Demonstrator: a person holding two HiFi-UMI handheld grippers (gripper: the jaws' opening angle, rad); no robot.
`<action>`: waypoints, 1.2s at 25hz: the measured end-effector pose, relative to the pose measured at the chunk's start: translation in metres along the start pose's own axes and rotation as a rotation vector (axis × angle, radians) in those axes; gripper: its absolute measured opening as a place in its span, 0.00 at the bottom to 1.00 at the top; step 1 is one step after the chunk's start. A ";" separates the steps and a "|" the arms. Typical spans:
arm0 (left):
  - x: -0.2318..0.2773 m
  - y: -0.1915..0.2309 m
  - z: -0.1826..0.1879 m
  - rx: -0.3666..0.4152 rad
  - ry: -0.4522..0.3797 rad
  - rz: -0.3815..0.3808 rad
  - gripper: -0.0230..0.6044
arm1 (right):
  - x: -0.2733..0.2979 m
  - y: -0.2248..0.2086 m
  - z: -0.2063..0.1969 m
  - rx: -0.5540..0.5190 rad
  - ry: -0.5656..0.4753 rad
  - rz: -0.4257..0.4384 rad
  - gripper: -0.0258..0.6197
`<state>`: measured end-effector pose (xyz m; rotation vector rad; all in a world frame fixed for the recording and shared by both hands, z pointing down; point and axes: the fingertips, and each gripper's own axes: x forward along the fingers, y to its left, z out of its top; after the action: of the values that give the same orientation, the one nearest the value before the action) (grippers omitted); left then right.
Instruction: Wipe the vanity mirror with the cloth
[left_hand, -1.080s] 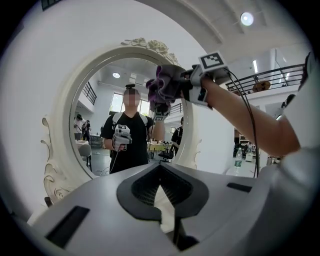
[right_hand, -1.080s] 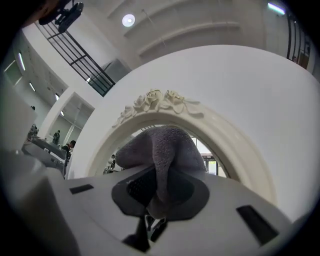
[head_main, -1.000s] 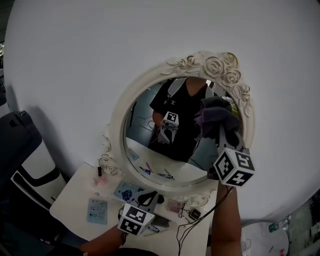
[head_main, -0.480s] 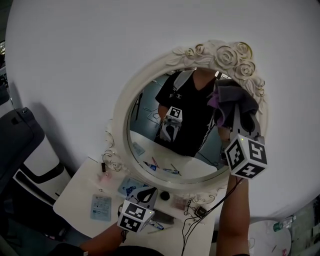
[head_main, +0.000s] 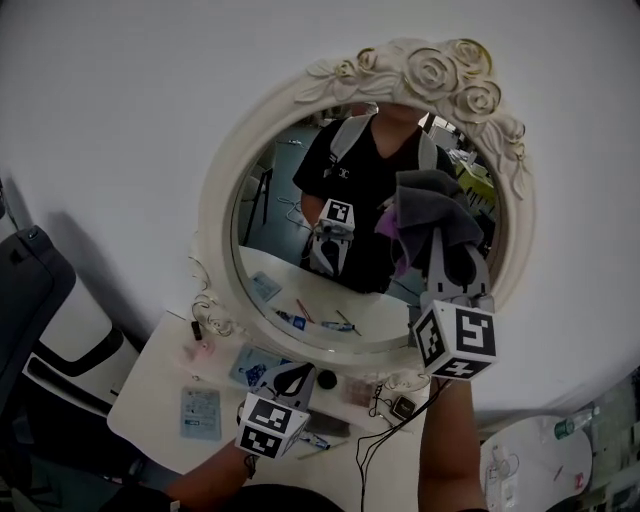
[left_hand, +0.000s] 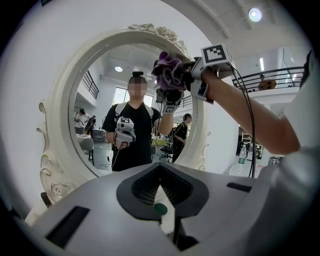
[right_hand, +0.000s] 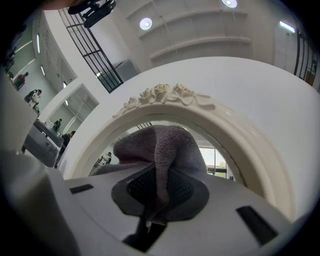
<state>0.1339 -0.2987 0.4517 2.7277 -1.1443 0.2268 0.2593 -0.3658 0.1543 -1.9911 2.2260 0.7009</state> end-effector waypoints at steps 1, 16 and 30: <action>0.001 -0.001 0.001 0.003 -0.003 -0.006 0.04 | -0.005 0.004 -0.013 0.008 0.016 -0.004 0.10; -0.005 -0.008 -0.012 0.054 0.060 0.001 0.04 | -0.082 0.050 -0.206 0.044 0.241 -0.038 0.10; -0.018 -0.001 0.000 -0.002 0.033 0.038 0.04 | -0.103 0.065 -0.267 0.081 0.351 -0.056 0.10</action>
<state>0.1222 -0.2858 0.4474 2.6923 -1.1873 0.2746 0.2782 -0.3679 0.4470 -2.2717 2.3188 0.2646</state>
